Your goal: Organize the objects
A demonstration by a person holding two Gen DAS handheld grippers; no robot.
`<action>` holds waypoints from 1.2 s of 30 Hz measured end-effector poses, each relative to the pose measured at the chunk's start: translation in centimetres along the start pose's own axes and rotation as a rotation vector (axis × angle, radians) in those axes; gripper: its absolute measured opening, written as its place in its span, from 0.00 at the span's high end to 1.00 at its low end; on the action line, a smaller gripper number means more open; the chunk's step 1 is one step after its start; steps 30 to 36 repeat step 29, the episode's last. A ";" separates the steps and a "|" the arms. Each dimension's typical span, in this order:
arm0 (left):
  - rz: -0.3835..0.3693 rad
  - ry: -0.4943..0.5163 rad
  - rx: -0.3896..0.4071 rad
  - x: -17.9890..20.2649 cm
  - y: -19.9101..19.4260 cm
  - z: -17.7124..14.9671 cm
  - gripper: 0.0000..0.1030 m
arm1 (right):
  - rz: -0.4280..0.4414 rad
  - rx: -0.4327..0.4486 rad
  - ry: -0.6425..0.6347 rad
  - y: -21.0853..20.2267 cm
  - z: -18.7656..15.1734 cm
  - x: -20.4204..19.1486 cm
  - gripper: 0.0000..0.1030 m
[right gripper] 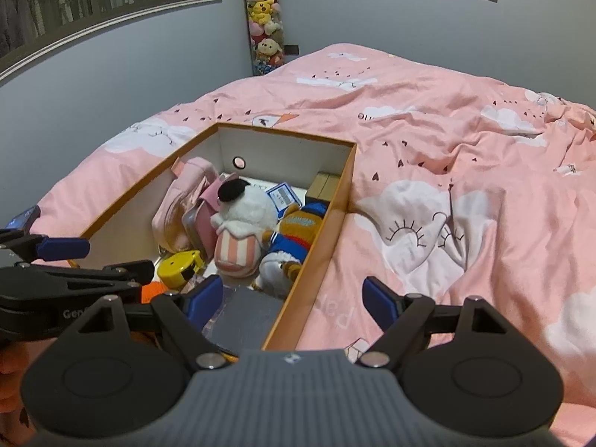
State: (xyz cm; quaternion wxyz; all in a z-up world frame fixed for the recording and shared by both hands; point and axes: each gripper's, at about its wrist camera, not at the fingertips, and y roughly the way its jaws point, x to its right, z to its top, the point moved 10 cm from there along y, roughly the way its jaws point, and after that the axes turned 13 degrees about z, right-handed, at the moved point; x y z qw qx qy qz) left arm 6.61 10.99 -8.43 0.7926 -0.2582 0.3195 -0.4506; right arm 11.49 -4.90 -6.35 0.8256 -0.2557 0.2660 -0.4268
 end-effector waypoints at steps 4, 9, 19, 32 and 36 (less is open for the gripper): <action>0.001 0.004 -0.002 0.1 0.1 -0.1 0.15 | -0.002 0.004 -0.021 0.0 0.0 -0.5 0.20; -0.002 0.003 -0.004 0.2 0.1 -0.2 0.15 | -0.008 -0.003 -0.019 0.1 -0.2 -0.4 0.20; 0.015 -0.007 0.013 0.0 -0.1 -0.3 0.15 | -0.007 -0.005 0.004 0.1 -0.7 -0.1 0.20; 0.017 -0.004 0.033 0.0 -0.1 -0.2 0.15 | 0.001 -0.002 0.005 0.2 -0.8 -0.3 0.20; 0.017 -0.004 0.033 0.0 -0.1 -0.2 0.15 | 0.001 -0.002 0.005 0.2 -0.8 -0.3 0.20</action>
